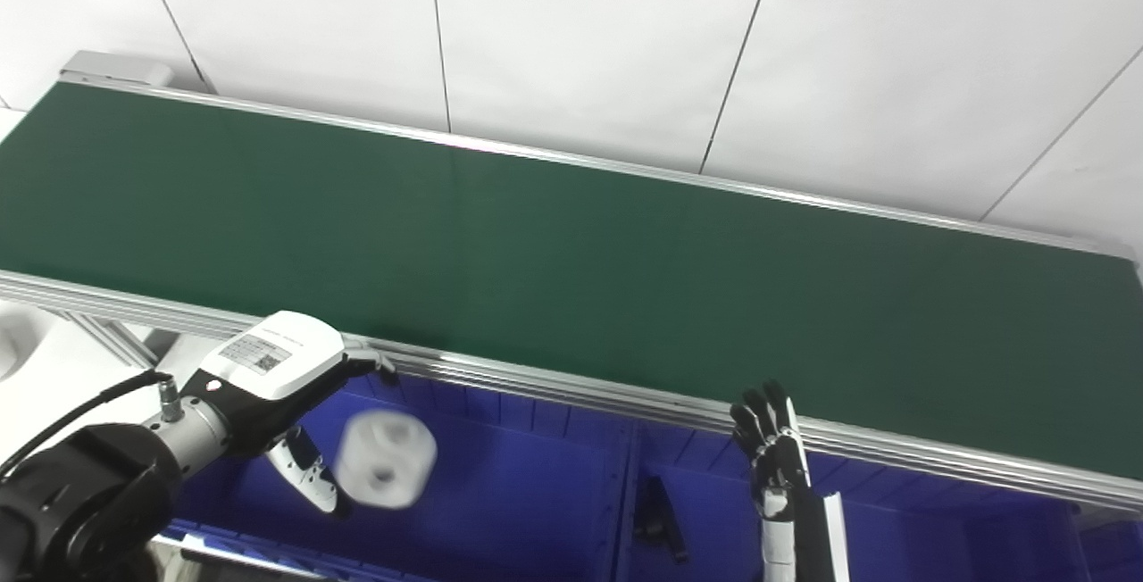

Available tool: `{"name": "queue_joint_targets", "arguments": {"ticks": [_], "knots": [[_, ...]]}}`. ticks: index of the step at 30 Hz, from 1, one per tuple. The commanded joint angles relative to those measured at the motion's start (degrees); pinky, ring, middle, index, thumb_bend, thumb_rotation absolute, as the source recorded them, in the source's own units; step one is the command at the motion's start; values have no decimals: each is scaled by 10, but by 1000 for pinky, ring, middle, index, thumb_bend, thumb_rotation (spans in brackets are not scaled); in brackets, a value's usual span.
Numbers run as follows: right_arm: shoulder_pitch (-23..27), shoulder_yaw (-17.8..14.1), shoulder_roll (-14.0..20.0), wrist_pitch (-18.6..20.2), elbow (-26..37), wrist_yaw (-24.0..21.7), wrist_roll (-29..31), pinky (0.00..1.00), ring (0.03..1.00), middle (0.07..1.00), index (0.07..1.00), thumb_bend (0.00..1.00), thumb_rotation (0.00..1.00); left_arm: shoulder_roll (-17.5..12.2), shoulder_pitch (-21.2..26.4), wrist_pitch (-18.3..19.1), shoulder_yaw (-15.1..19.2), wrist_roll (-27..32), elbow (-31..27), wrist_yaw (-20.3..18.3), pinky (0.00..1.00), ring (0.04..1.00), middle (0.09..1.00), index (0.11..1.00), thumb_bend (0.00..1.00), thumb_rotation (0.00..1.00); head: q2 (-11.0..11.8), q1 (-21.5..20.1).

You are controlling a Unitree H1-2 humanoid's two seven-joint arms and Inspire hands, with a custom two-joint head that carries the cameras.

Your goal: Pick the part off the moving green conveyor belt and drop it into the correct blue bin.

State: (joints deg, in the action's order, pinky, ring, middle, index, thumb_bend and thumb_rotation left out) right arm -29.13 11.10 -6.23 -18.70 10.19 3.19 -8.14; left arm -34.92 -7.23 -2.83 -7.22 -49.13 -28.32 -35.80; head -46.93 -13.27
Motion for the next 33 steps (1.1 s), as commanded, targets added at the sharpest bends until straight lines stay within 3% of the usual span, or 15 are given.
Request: {"name": "queue_joint_targets", "arguments": {"ticks": [1,5,8,9,11,14,15,16,18,19,22,25,28,33], "knots": [[-4,6,-13,5,18,6,-7,907,909,936,980,837,999,-16,10,-4,12,2,-15,9,725,799,848,784,944,400,0,0],[-5,11,-17,10,22,5,-11,911,917,941,985,834,1000,7,-1,8,41,84,-23,30,661,752,794,759,941,289,-1,-6],[-5,15,-20,8,21,5,-11,915,921,943,988,823,1000,53,-20,66,58,171,-59,26,639,736,765,760,875,265,-3,-15],[-5,16,-21,7,21,6,-10,916,923,943,988,821,1000,69,-26,86,62,198,-72,27,634,737,773,773,805,235,-3,-15],[-3,18,-23,5,18,8,-16,913,924,945,990,817,1000,122,-42,136,66,250,-104,40,639,760,810,801,711,253,-3,-21],[3,20,-26,5,10,10,-23,910,924,946,991,826,1000,258,-81,213,61,366,-135,89,815,871,894,878,582,355,1,-31],[4,21,-28,4,8,11,-25,911,924,948,990,829,1000,295,-95,231,53,390,-140,102,848,900,925,923,500,489,2,-34],[5,22,-29,3,6,12,-27,913,925,949,990,830,1000,336,-112,257,44,415,-142,115,874,916,942,948,483,559,2,-42],[6,25,-33,3,2,17,-35,917,927,952,990,830,1000,392,-143,289,24,443,-138,132,981,979,993,994,435,725,2,-55],[6,26,-35,4,1,19,-38,916,926,951,989,830,1000,410,-155,295,14,449,-134,138,985,983,994,995,432,745,2,-55],[8,31,-43,7,-3,28,-51,913,925,951,989,822,1000,418,-170,297,-6,457,-109,148,999,999,1000,1000,421,862,1,-89],[11,36,-50,11,-6,34,-59,919,931,957,990,809,1000,409,-165,293,-1,476,-68,163,1000,1000,1000,1000,550,883,-1,-110],[15,41,-61,19,-7,42,-68,928,935,958,988,792,1000,390,-150,277,10,495,-26,170,1000,1000,1000,1000,612,886,-8,-154],[31,50,-77,29,-19,58,-76,908,930,953,971,746,994,353,-126,250,20,527,24,168,1000,1000,1000,1000,642,788,-11,-208]]}}
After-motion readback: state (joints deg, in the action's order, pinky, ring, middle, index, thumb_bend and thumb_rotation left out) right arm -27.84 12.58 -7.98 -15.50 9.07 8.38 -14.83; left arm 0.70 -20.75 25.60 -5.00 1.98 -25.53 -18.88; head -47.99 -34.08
